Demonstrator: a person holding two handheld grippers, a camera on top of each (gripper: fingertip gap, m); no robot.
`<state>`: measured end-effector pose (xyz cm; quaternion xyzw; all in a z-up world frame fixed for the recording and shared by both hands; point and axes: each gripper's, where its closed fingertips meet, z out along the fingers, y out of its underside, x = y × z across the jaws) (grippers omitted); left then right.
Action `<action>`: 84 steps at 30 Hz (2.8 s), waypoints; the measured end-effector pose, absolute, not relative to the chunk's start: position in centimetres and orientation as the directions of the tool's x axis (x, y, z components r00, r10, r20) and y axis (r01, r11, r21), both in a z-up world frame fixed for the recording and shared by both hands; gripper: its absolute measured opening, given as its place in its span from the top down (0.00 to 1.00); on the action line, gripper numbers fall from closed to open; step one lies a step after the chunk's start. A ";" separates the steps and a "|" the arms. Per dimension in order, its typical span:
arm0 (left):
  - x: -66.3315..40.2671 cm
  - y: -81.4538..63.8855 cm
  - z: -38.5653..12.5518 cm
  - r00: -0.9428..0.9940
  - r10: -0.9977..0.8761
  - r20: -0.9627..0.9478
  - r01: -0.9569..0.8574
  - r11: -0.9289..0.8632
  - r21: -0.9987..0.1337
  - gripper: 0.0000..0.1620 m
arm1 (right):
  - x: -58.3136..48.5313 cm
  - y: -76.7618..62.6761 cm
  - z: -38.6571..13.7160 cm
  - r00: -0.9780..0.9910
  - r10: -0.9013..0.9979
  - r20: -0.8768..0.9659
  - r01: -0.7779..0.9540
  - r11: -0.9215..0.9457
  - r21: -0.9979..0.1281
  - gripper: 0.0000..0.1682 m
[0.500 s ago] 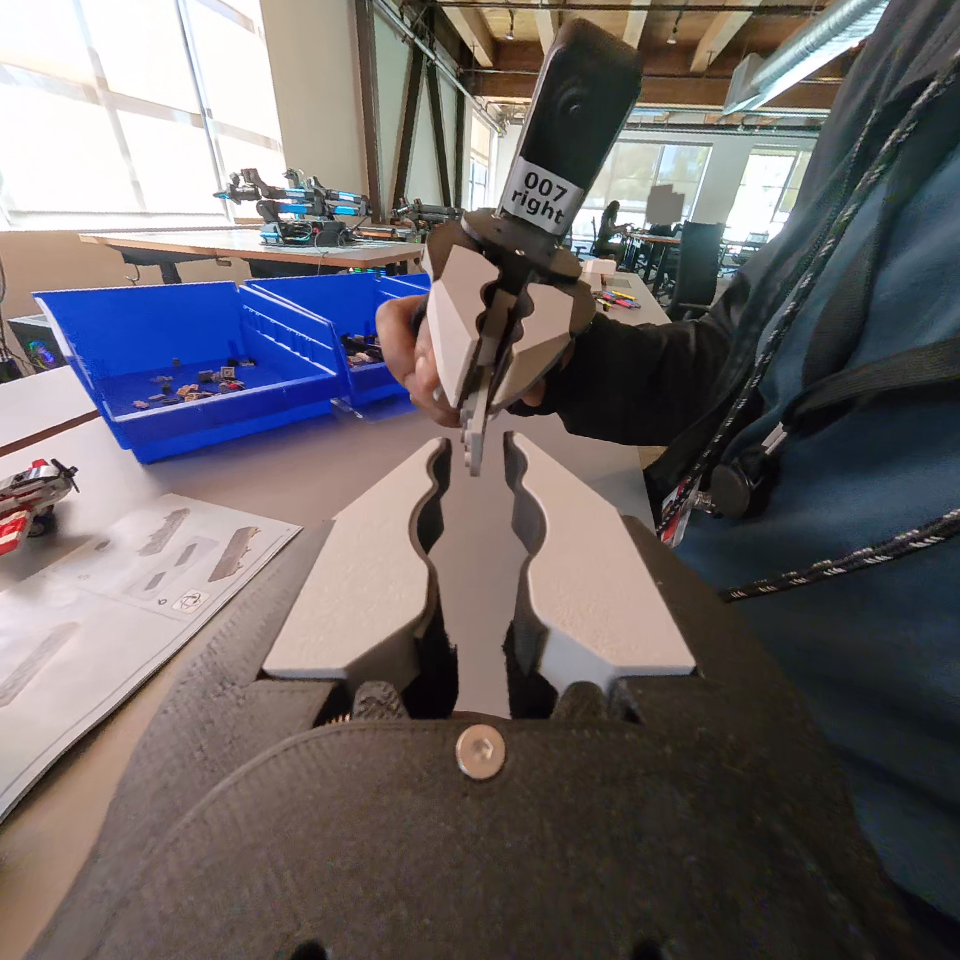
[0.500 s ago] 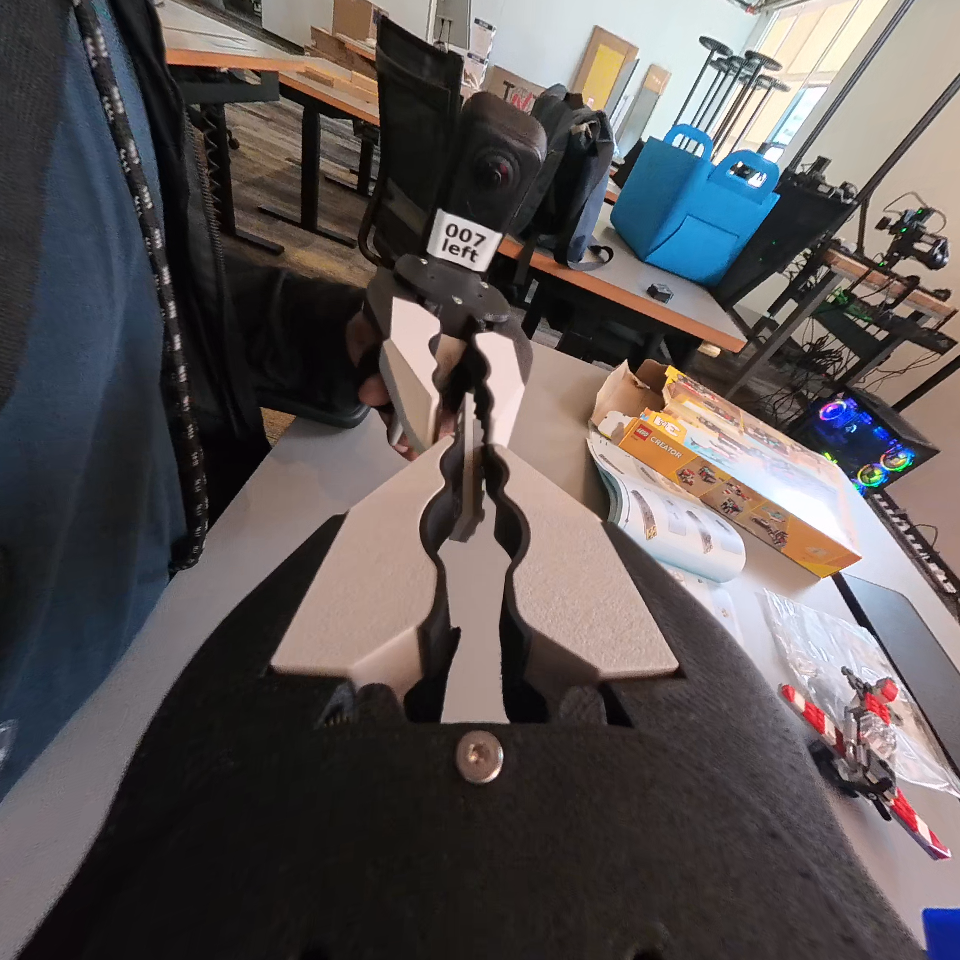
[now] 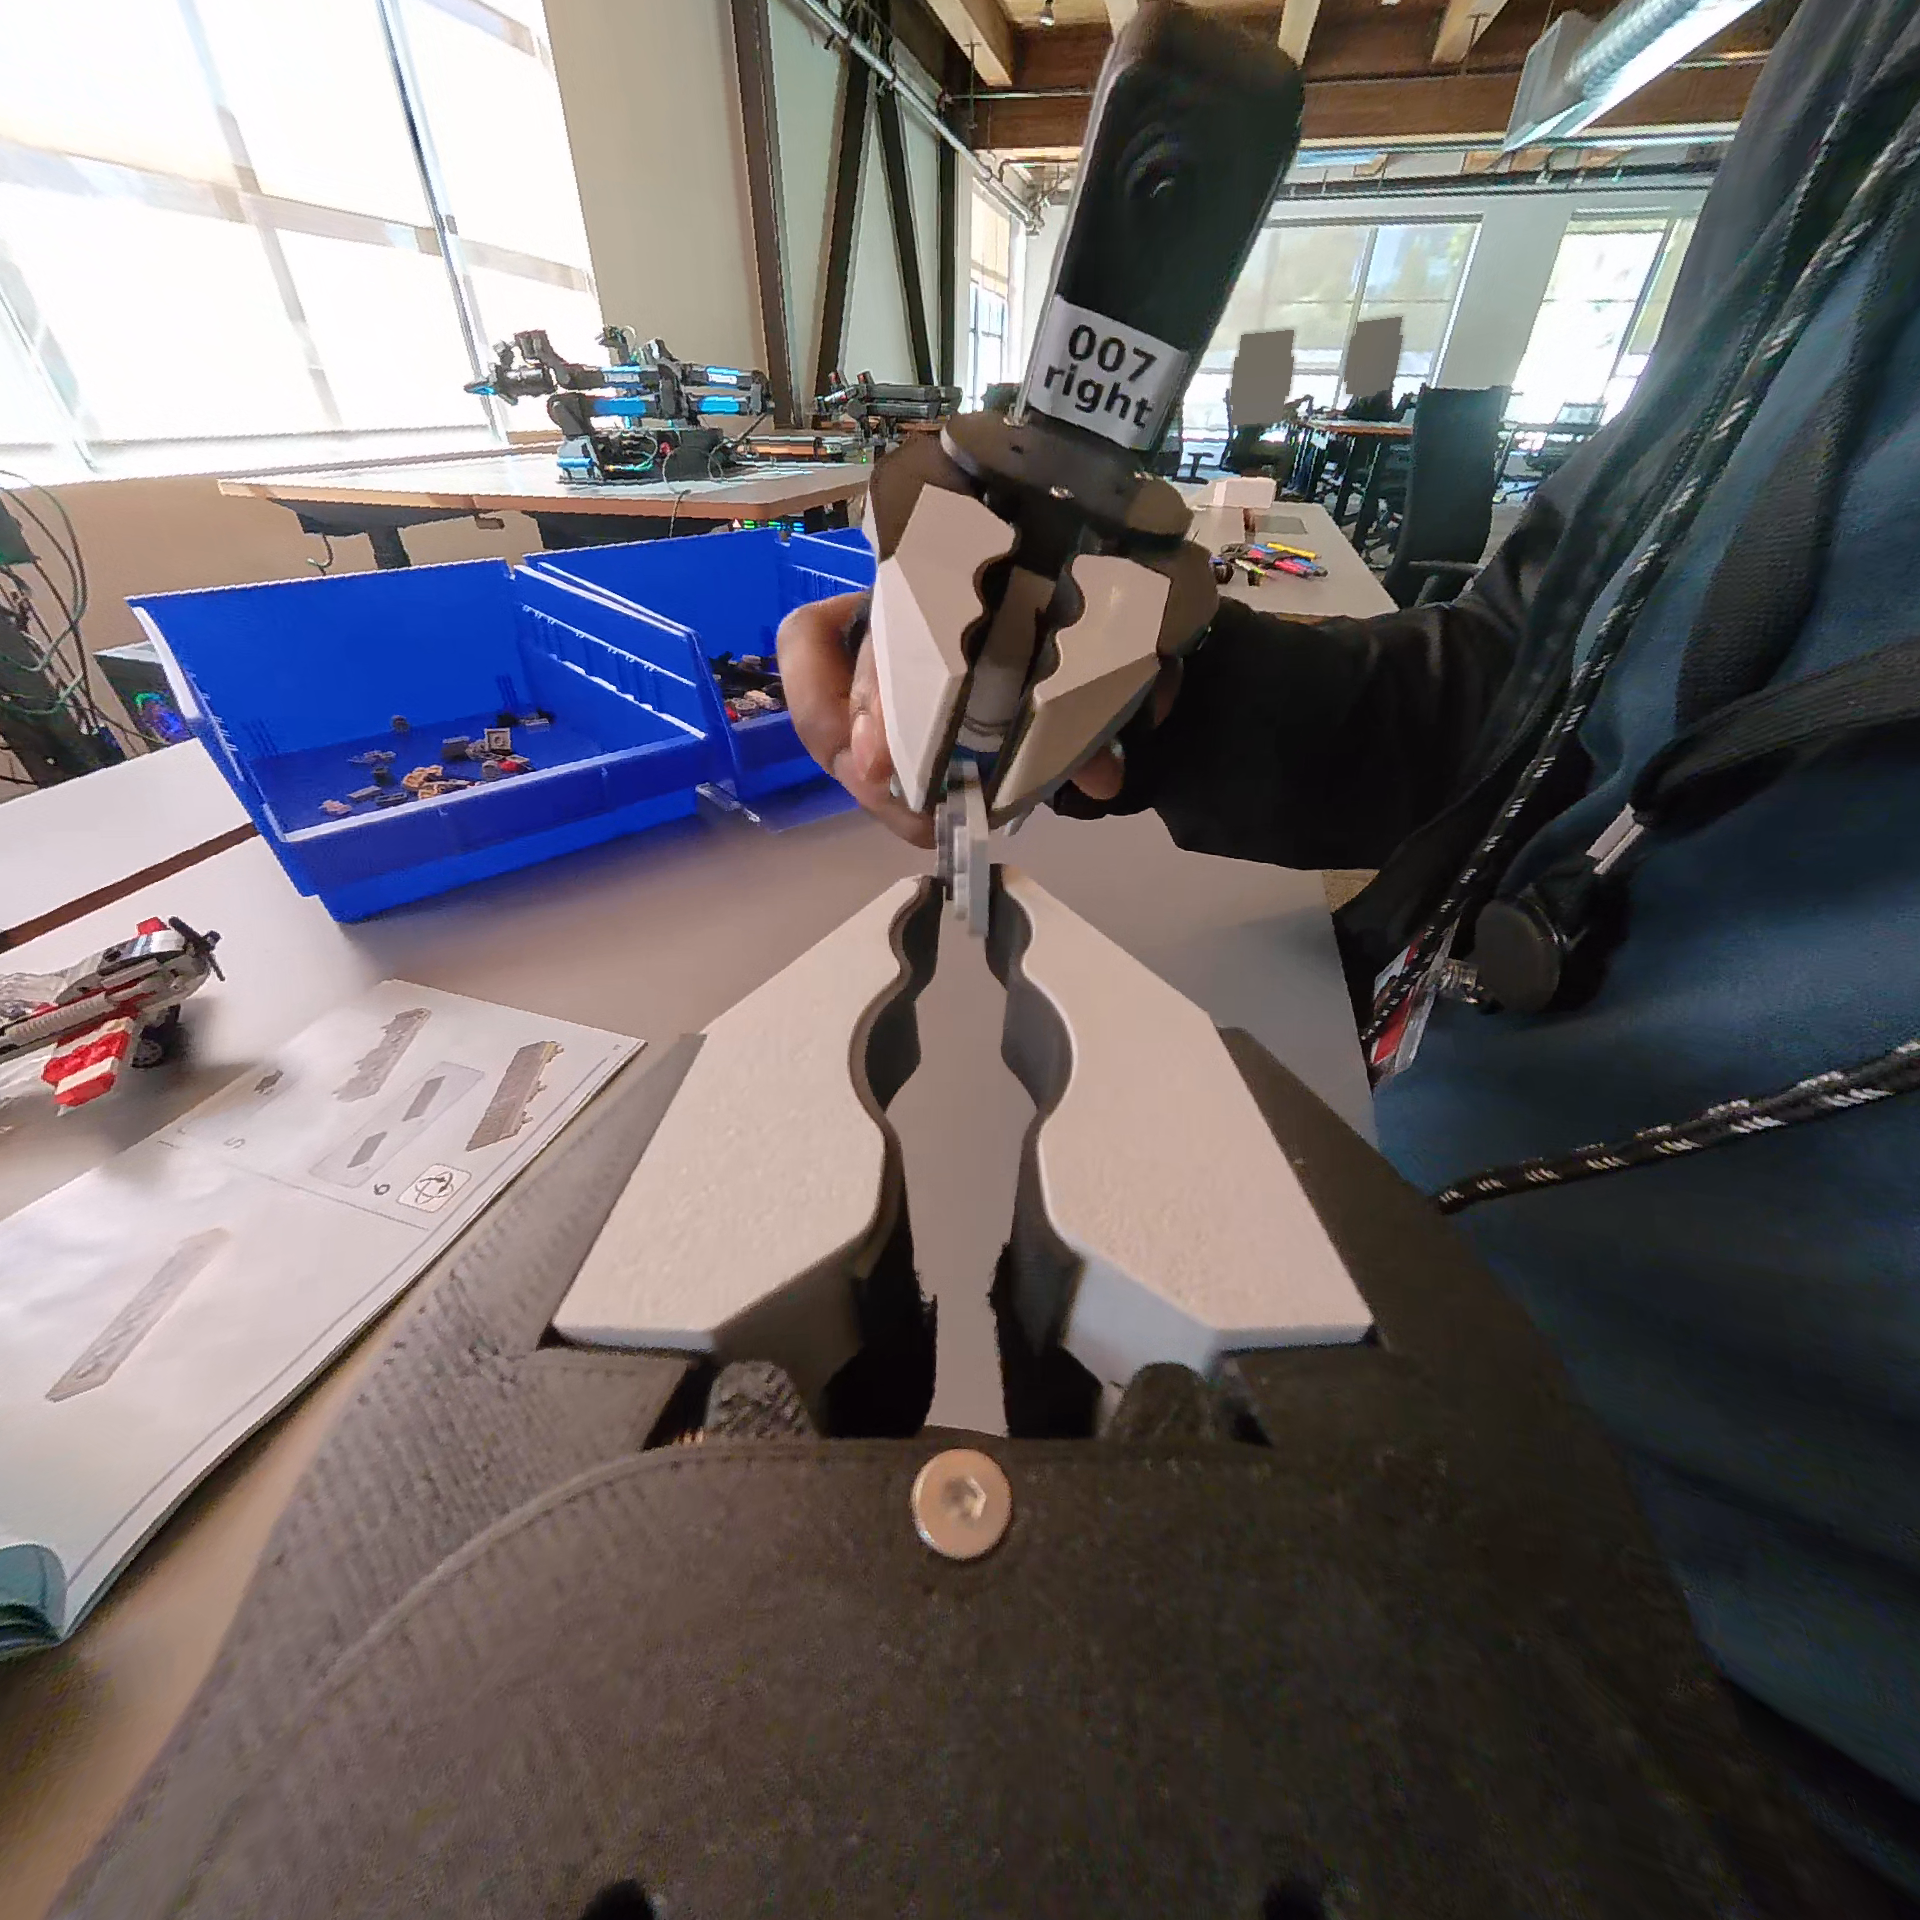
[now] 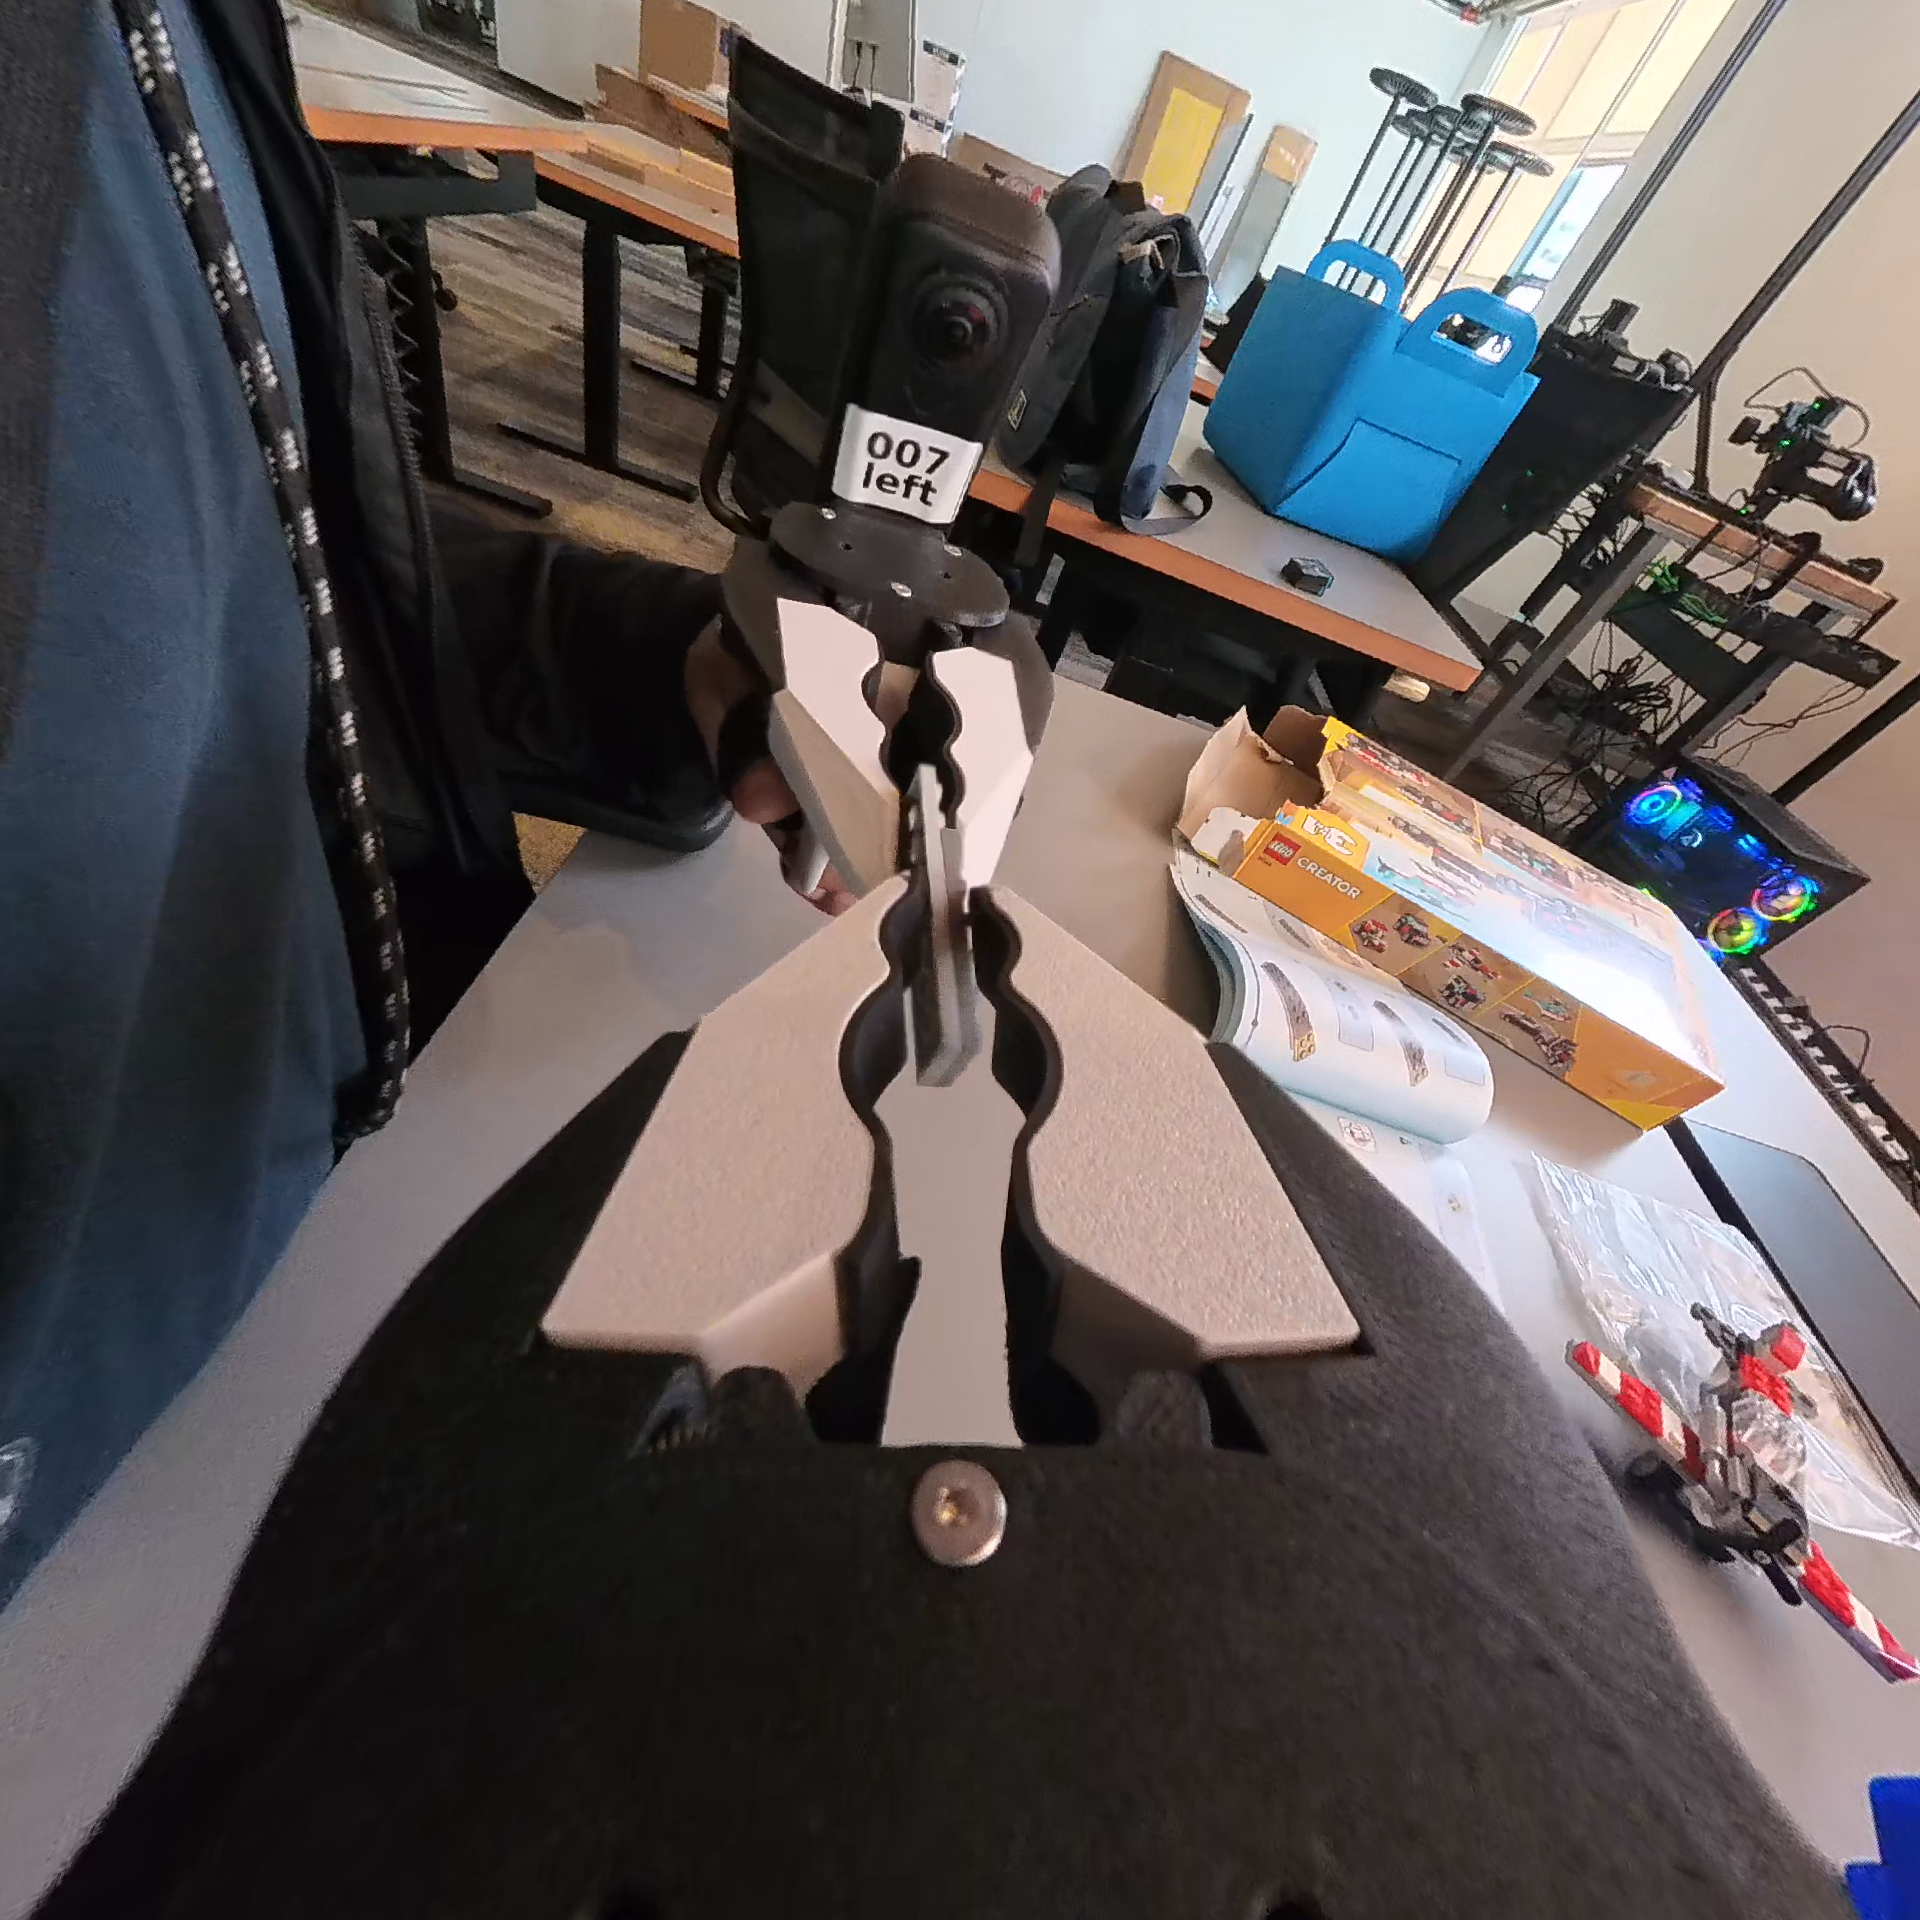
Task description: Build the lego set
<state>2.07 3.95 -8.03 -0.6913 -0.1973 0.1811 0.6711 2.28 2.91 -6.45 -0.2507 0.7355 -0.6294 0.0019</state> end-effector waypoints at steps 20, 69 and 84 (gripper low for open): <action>-2.0 2.8 -11.5 0.713 0.528 0.461 0.415 0.211 -0.885 0.70 | -3.9 4.4 -12.2 -0.899 -0.080 0.431 -0.438 0.142 -0.888 0.96; -5.7 1.0 -13.1 0.587 0.737 0.335 0.341 0.151 -0.928 0.72 | -5.8 3.5 -20.3 -0.777 -0.215 0.591 -0.613 0.471 -0.635 0.90; -6.9 1.8 -10.7 0.598 0.758 0.261 0.249 0.134 -0.959 0.72 | -6.9 5.5 -17.6 -0.952 -0.067 0.298 -0.297 0.436 -0.850 0.66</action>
